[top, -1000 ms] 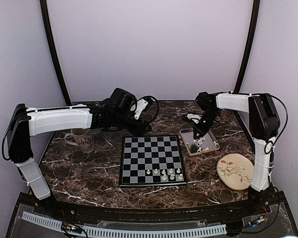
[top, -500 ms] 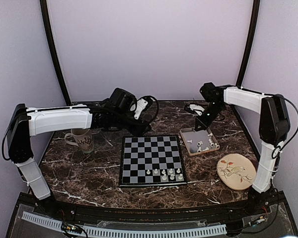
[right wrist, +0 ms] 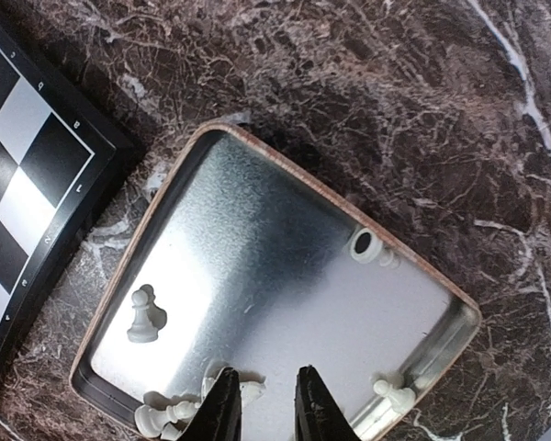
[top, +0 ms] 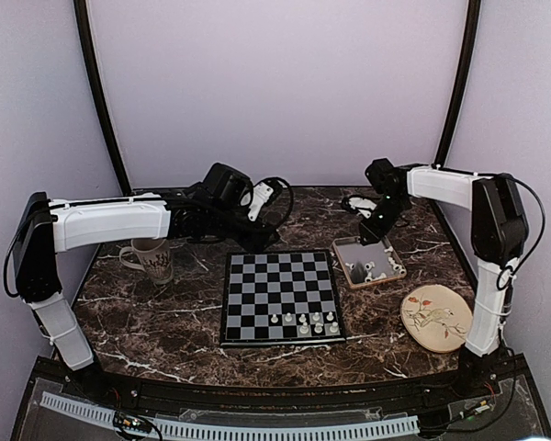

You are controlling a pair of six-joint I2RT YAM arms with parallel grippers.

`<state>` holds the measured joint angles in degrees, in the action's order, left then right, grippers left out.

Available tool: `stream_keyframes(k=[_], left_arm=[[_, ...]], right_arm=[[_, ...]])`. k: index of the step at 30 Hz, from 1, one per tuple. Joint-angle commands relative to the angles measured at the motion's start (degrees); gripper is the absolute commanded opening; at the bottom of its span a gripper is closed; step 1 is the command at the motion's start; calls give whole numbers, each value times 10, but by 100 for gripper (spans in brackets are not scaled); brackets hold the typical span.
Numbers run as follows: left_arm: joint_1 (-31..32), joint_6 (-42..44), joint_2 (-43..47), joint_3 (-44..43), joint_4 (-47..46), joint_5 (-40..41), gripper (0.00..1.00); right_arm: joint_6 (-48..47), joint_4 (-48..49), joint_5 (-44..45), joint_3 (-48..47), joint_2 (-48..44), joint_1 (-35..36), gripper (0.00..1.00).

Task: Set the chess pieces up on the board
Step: Pick up the pawn from the storage box.

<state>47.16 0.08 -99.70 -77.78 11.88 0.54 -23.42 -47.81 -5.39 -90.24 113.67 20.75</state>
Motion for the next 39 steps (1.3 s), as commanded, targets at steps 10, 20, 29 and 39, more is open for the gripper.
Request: stream_keyframes(k=[10,20,29,39], left_arm=[[2,7,24,4,1,0,57],[2,7,17,4,3,1,57],[2,8,16,3,3,0,57],[2,9,12,0,7,-3,57]], right_arm=[[-16,-13,-94,51,-16,20,23],[4,-16,-88,30,17,44,24],[10,-18,-81,21,43,46,24],[13,-22,-83,9,58,49,24]])
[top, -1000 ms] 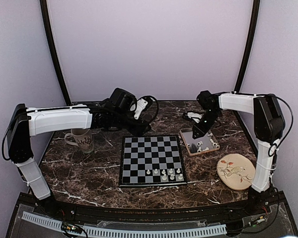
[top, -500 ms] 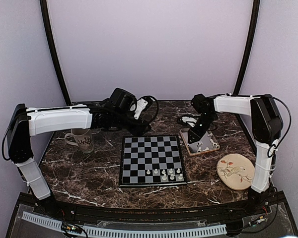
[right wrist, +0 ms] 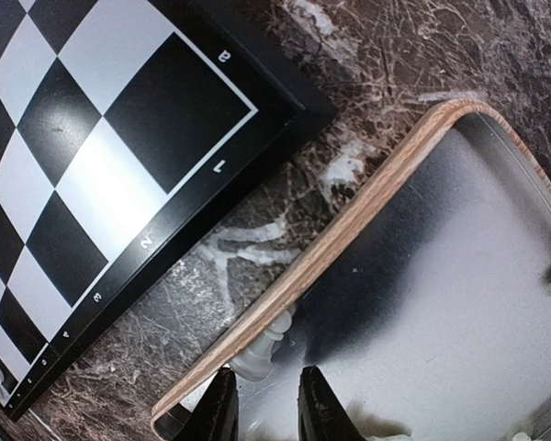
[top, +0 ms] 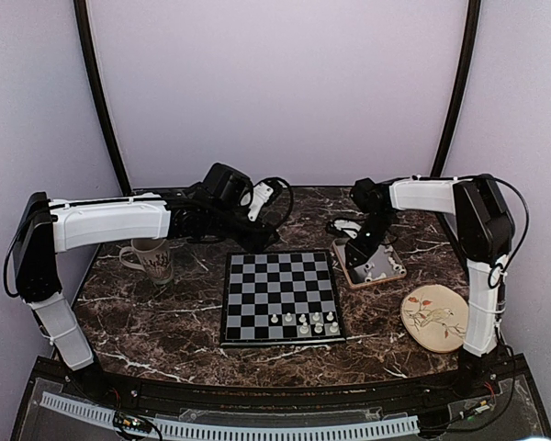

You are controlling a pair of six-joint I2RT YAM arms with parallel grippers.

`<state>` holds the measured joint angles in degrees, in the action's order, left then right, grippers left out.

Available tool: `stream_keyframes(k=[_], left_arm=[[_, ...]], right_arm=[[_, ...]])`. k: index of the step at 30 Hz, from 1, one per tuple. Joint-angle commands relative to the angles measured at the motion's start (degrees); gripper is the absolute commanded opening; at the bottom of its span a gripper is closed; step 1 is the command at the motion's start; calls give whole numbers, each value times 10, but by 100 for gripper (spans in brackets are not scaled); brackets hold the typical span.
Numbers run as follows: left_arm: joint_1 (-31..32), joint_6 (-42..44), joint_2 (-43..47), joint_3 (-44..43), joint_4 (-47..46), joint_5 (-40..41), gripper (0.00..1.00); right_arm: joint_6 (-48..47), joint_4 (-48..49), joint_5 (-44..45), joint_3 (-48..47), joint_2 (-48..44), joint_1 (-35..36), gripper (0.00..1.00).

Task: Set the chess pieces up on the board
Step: Pick up the pawn from the storage box.

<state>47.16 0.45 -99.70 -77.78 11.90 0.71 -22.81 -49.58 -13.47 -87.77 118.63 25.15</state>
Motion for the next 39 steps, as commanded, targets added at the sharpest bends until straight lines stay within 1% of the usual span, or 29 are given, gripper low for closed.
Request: stream_keyframes(k=[1,4,10,16,18,23,26,30,35,39], left_arm=[[2,5,11,-1,7,-5,57],[2,5,9,0,8,-6,57],[2,4,3,-2,10,-9,57],[2,3,0,-4,12,-9,57],[3,2,-1,-4,11,-11,57],[3,2,-5,-5,12,-13,57],[2,1,-6,-6,13,-14,57],[2,3,-6,-5,14,-13,57],[3,3,-8,-5,14,-13,57],[2,0,-10,-7,15,-13,57]], right_arm=[[7,-4,0,-15,10,6,24],[8,0,11,-20,14,7,25],[16,-1,27,-36,28,14,29],[41,14,114,-43,37,11,29],[39,16,110,-45,34,8,29],[4,17,59,-44,32,8,29],[-12,17,52,-45,44,9,28],[-18,21,53,-37,54,10,26],[-13,34,71,-19,50,10,18],[-6,41,90,0,30,10,15]])
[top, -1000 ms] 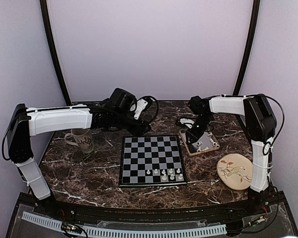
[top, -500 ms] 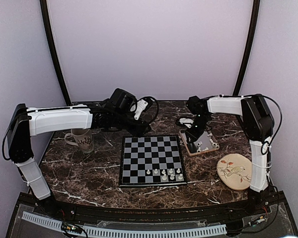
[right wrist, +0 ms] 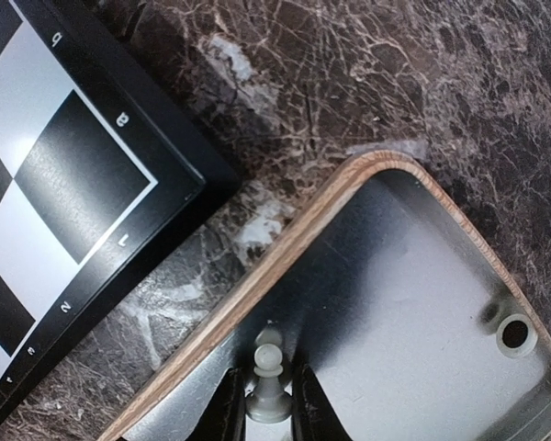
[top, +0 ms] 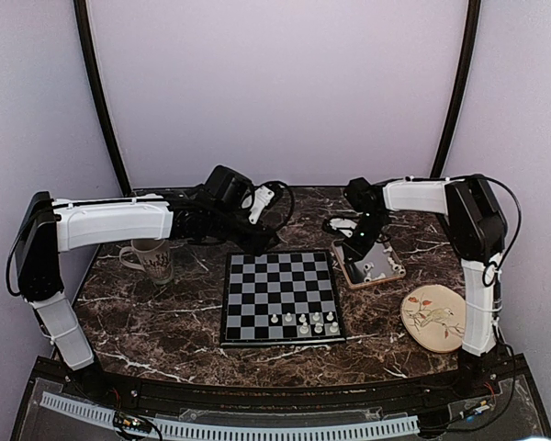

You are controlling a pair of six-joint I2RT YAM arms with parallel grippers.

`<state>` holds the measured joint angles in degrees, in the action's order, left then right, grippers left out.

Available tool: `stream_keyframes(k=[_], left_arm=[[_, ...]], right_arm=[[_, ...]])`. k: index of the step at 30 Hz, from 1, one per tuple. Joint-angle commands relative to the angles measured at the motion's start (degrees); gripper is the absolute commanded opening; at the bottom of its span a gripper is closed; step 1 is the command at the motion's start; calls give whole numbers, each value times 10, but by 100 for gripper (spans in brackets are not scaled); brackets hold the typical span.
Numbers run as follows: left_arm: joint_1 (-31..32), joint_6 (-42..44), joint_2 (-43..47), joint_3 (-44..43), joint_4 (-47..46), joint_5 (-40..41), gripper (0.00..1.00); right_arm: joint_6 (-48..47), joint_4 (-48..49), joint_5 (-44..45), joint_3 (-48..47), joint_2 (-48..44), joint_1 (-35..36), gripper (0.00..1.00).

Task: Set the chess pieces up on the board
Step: Pick up the pawn from the storage box, then place the pawn on the chessboard.

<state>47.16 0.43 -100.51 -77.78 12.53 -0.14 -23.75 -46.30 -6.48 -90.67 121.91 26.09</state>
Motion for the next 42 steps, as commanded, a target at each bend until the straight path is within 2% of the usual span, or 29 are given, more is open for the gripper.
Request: stream_keyframes(k=[1,3,8,17,24,28,31,37,42], left_arm=[[2,-1,-1,-6,9,-5,57],[2,-3,-2,-7,9,-7,57],[2,-4,-4,-7,8,-9,57],[2,-8,-5,-7,8,-9,57],[2,-7,4,-5,6,6,57],[-2,-4,13,3,-3,21,57],[-5,-4,19,16,-24,34,57],[-13,-25,39,37,-74,61,57],[-22,-58,62,52,-89,62,57]], right_arm=[[3,10,23,36,-10,0,14],[2,16,29,49,-25,-1,13],[2,24,36,68,-36,0,19],[11,38,10,79,-60,-1,11],[-14,80,-169,118,-187,-5,10],[9,166,-295,170,-229,4,10],[38,270,-349,222,-250,25,11],[134,507,-310,328,-267,106,11],[156,654,-255,389,-249,171,11]])
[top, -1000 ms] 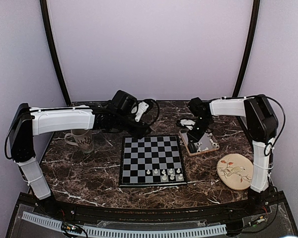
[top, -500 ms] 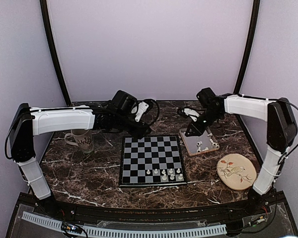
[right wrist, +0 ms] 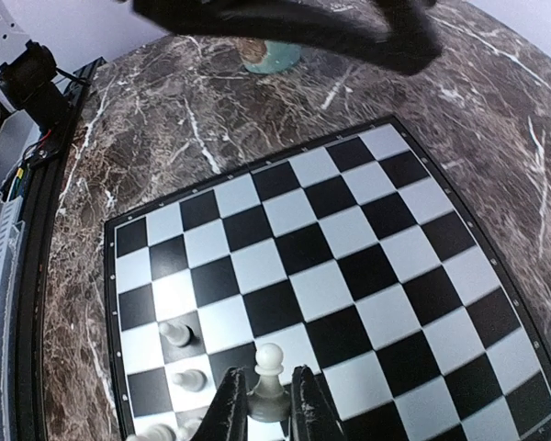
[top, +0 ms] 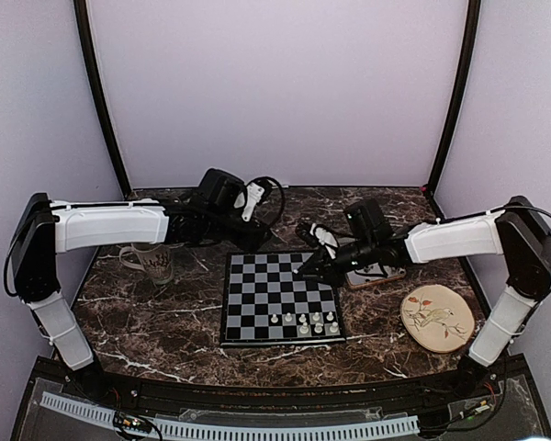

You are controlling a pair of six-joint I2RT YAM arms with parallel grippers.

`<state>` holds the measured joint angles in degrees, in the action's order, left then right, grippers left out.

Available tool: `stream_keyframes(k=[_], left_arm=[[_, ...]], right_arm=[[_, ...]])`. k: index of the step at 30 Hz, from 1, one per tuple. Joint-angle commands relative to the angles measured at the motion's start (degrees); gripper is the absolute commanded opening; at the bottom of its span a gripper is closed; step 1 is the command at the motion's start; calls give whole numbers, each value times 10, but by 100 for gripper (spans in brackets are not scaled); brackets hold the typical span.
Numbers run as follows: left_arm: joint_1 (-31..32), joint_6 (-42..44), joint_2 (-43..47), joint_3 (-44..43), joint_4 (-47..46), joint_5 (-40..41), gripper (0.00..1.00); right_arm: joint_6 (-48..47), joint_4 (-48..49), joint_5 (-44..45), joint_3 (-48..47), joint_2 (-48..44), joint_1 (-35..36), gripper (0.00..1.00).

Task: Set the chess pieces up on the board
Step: Place the pawn on the chessboard.

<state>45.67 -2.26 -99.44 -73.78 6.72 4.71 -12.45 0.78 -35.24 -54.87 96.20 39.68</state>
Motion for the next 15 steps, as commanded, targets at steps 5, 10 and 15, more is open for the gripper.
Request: stream_keyframes(k=[5,10,15], left_arm=[[-8,-59,85,33,-23,1,57],[-8,-70,125,55,-13,3,57],[-7,-75,144,71,-7,0,58]], right_arm=[[98,265,46,26,83,59,13],[113,286,56,15,138,64,13],[107,276,77,9,155,64,20]])
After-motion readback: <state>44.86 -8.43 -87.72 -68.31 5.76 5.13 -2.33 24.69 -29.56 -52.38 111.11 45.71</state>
